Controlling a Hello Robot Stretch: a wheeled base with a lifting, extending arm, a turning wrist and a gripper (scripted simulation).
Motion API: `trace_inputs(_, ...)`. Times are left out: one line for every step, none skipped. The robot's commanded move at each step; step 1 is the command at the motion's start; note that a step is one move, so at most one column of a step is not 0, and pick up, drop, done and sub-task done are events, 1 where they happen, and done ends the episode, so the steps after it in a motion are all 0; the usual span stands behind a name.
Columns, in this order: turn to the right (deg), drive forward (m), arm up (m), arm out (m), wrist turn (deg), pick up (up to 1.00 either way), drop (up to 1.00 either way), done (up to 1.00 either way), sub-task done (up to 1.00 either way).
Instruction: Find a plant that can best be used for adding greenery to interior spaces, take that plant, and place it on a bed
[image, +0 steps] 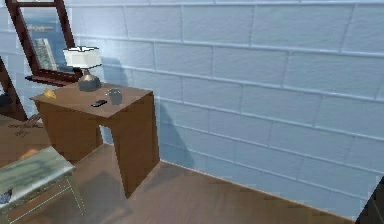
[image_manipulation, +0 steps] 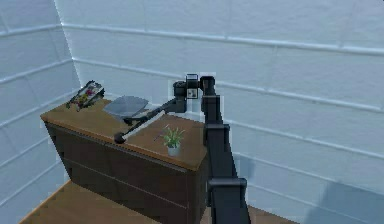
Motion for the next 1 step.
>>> trace_inputs(0.0, 0.00, 0.00, 0.00, 45.0, 0.00, 0.00, 0.00, 0.00)
